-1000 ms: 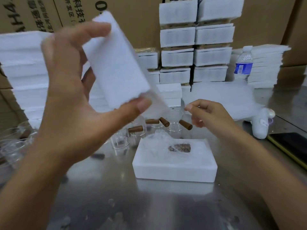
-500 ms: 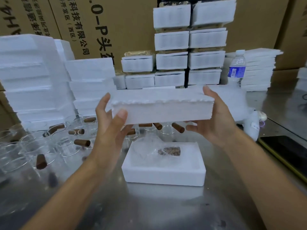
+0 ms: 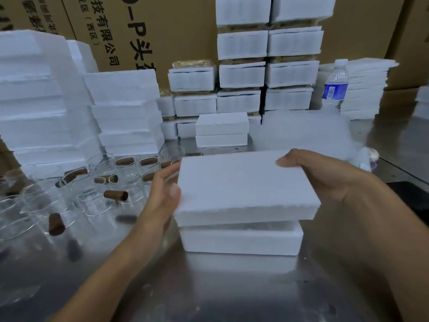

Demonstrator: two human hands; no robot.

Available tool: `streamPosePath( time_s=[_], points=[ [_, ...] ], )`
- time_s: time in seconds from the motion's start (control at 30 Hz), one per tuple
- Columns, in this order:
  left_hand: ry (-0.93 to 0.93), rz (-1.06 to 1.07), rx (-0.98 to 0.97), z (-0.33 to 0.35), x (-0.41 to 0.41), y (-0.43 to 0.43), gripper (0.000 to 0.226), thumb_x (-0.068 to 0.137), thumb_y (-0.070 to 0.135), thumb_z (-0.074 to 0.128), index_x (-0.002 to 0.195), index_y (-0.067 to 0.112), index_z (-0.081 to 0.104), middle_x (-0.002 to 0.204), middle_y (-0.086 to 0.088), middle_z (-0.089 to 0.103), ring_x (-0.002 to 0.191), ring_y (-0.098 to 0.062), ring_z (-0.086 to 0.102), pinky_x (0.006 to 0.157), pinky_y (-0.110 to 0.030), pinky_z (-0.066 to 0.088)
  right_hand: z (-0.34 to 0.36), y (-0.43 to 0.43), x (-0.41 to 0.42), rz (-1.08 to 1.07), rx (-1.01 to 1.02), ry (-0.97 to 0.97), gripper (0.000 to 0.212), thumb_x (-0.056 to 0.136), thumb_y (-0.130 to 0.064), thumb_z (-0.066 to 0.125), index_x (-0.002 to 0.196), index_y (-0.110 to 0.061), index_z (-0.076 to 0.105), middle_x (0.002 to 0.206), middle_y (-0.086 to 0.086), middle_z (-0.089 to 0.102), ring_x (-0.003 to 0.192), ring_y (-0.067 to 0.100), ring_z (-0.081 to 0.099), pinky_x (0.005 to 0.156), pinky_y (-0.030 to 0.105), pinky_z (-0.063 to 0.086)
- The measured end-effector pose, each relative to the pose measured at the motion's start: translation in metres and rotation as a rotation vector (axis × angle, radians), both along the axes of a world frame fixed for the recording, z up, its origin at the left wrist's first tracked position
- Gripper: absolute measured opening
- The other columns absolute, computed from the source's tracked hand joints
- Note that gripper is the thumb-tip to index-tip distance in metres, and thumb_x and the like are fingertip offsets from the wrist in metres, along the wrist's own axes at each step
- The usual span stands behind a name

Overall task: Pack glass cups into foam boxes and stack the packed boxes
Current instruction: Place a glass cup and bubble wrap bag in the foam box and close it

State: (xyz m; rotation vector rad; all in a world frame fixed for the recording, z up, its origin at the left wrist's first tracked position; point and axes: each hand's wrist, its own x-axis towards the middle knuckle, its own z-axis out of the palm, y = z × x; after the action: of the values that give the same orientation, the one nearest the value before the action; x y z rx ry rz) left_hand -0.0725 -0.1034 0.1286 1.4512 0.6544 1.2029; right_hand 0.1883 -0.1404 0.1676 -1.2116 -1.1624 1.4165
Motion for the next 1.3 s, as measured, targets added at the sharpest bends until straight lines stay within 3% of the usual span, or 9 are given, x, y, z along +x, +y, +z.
streamPosePath(
  time_s=[0.07,0.2,0.37,0.6,0.67,0.8,1.0,1.13,1.3],
  points=[
    [0.042,-0.054,0.038,-0.01,-0.005,0.004,0.088,0.045,0.071,0.078,0.117,0.03,0.048,0.105,0.017,0.066,0.105,-0.008,0.062,0.087,-0.025,0.05,-0.001,0.001,0.001,-0.004,-0.018,-0.023,0.034,0.054,-0.022,0.068,0.085,-0.008,0.067,0.075,0.007,0.074,0.063,0.016,0.071,0.048,0.02,0.052],
    [0.024,-0.076,0.07,-0.027,-0.008,0.013,0.054,0.067,0.053,0.057,0.119,0.038,0.048,0.114,0.026,0.062,0.113,-0.003,0.058,0.09,-0.028,0.044,-0.005,0.003,0.003,0.013,-0.046,-0.108,0.02,0.065,-0.017,0.074,0.083,-0.009,0.073,0.083,0.008,0.075,0.069,0.016,0.072,0.053,0.021,0.053],
    [0.039,-0.135,0.068,-0.03,-0.007,0.014,0.056,0.075,0.047,0.056,0.128,0.042,0.042,0.125,0.025,0.058,0.121,-0.004,0.053,0.094,-0.022,0.048,-0.008,0.004,0.002,0.002,-0.048,-0.142,0.025,0.063,-0.012,0.076,0.088,-0.013,0.074,0.093,0.007,0.074,0.079,0.015,0.072,0.06,0.022,0.055],
    [0.046,-0.079,-0.038,-0.031,-0.004,0.02,0.038,0.075,0.04,0.049,0.112,0.047,0.055,0.112,0.026,0.065,0.11,0.001,0.059,0.093,-0.03,0.042,-0.013,0.004,-0.008,-0.067,-0.085,-0.193,0.039,0.066,-0.03,0.064,0.097,-0.006,0.069,0.091,0.007,0.073,0.083,0.018,0.067,0.088,0.033,0.047],
    [0.05,-0.07,-0.064,-0.03,-0.004,0.021,0.04,0.073,0.039,0.049,0.112,0.05,0.054,0.115,0.03,0.062,0.119,-0.003,0.054,0.104,-0.036,0.039,-0.013,0.004,-0.009,-0.073,-0.105,-0.207,0.043,0.067,-0.03,0.064,0.1,-0.003,0.067,0.094,0.01,0.071,0.088,0.023,0.062,0.093,0.036,0.044],
    [0.012,-0.117,-0.137,-0.029,-0.003,0.021,0.042,0.073,0.033,0.056,0.112,0.049,0.058,0.132,0.019,0.057,0.126,-0.01,0.05,0.11,-0.037,0.033,-0.011,0.003,-0.009,-0.05,-0.1,-0.275,0.044,0.067,-0.031,0.062,0.1,-0.003,0.066,0.097,0.01,0.067,0.087,0.02,0.06,0.082,0.03,0.045],
    [-0.037,-0.195,-0.191,-0.032,-0.005,0.023,0.044,0.073,0.028,0.058,0.114,0.044,0.057,0.122,0.018,0.064,0.111,-0.004,0.061,0.078,-0.017,0.052,-0.013,0.005,-0.002,-0.023,-0.093,-0.328,0.081,0.066,-0.031,0.063,0.127,0.017,0.04,0.106,0.017,0.057,0.097,0.026,0.051,0.09,0.034,0.04],
    [0.05,-0.212,-0.131,-0.034,-0.007,0.028,0.033,0.076,0.045,0.065,0.107,0.057,0.062,0.121,0.026,0.062,0.121,-0.004,0.054,0.09,-0.023,0.047,-0.012,0.004,-0.001,0.001,-0.095,-0.319,0.047,0.064,-0.032,0.065,0.099,-0.002,0.056,0.094,0.012,0.059,0.085,0.019,0.055,0.076,0.026,0.045],
    [0.252,-0.304,0.03,-0.037,-0.021,0.031,0.108,0.043,0.08,0.073,0.139,0.049,0.034,0.143,0.027,0.042,0.133,0.0,0.039,0.105,-0.026,0.037,-0.015,0.006,0.0,-0.028,-0.034,-0.362,0.051,0.062,-0.038,0.066,0.101,-0.007,0.053,0.092,0.01,0.053,0.083,0.018,0.052,0.068,0.02,0.045]
  ],
)
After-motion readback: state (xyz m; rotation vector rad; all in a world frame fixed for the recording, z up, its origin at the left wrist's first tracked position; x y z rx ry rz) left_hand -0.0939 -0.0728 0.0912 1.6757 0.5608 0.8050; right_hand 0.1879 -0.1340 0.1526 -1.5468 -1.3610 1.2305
